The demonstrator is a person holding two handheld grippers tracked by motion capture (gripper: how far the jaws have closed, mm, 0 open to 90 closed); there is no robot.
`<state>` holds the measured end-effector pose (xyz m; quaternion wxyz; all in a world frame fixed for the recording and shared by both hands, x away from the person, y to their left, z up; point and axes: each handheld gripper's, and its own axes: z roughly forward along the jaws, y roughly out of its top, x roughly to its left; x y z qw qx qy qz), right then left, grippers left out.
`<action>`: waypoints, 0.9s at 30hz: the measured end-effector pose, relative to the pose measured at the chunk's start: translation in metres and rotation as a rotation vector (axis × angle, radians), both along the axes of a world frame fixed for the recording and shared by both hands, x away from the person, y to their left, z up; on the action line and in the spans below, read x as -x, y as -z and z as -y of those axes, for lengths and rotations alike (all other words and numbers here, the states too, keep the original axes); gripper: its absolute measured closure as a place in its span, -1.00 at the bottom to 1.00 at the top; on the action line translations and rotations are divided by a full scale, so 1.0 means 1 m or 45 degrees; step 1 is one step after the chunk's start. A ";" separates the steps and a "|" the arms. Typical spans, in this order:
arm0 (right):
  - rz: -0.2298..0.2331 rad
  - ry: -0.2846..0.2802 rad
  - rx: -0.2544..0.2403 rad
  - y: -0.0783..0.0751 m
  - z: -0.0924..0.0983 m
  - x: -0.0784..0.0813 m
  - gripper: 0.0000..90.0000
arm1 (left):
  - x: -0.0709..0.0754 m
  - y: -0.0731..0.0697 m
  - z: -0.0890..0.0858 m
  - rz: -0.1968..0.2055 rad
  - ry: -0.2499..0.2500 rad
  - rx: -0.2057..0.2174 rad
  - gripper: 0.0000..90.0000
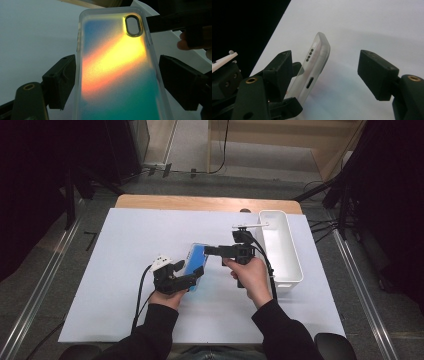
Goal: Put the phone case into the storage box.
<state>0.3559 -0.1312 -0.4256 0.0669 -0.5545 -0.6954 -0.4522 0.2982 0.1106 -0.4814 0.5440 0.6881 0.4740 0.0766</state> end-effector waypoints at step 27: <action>-0.129 0.035 -0.018 0.005 -0.014 -0.013 -0.10 | 0.004 0.009 0.005 -0.014 -0.035 0.074 -0.63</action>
